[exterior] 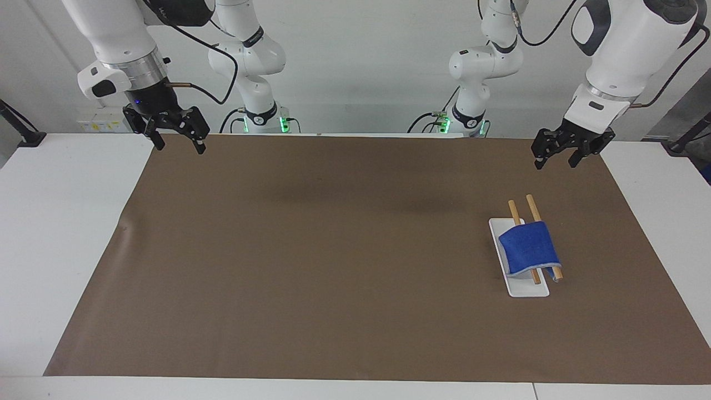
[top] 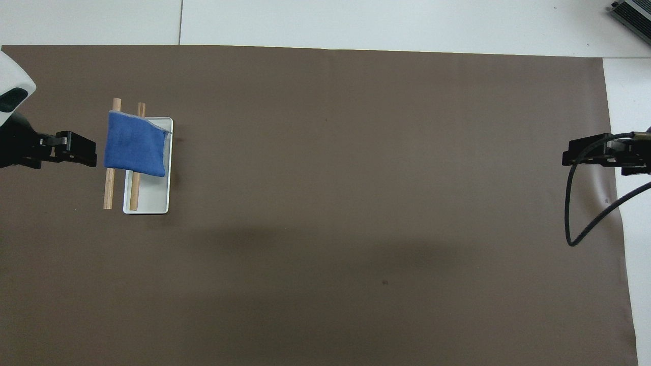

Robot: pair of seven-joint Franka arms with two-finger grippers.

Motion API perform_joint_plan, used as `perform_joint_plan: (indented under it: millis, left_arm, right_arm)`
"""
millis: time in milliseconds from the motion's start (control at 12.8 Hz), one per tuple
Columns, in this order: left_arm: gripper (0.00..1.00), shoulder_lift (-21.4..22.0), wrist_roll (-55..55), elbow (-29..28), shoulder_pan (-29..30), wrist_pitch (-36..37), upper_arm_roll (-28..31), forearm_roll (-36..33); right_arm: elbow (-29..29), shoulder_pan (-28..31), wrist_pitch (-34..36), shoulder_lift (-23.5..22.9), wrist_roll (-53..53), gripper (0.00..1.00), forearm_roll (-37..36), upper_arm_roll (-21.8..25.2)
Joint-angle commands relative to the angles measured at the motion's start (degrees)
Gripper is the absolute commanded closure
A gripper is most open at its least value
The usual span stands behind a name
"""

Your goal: Right arm passes towel to left arm to hang

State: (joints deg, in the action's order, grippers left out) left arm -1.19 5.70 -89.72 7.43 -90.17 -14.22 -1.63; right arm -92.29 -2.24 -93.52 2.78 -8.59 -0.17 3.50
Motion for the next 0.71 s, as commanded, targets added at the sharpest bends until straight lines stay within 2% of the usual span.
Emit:
perform_joint_plan:
  millis: [0, 392, 627]
  left_arm:
    - [0.00, 2.51, -0.78, -2.65, -0.32, -0.36, 0.33, 0.93]
    - [0.00, 2.51, -1.04, -2.65, 0.13, 0.08, 0.33, 0.84]
    - [0.00, 2.51, -0.95, -2.65, -0.05, -0.09, 0.33, 0.75]
  right_arm:
    - [-2.19, -0.04, -0.79, 1.79, -2.75, 0.00, -2.20, -1.56]
    - [-2.72, -0.40, -0.35, 2.14, 1.36, 0.00, -1.85, -2.36]
    - [-2.37, 0.30, -0.44, 1.96, 3.93, 0.00, 0.95, -2.27]
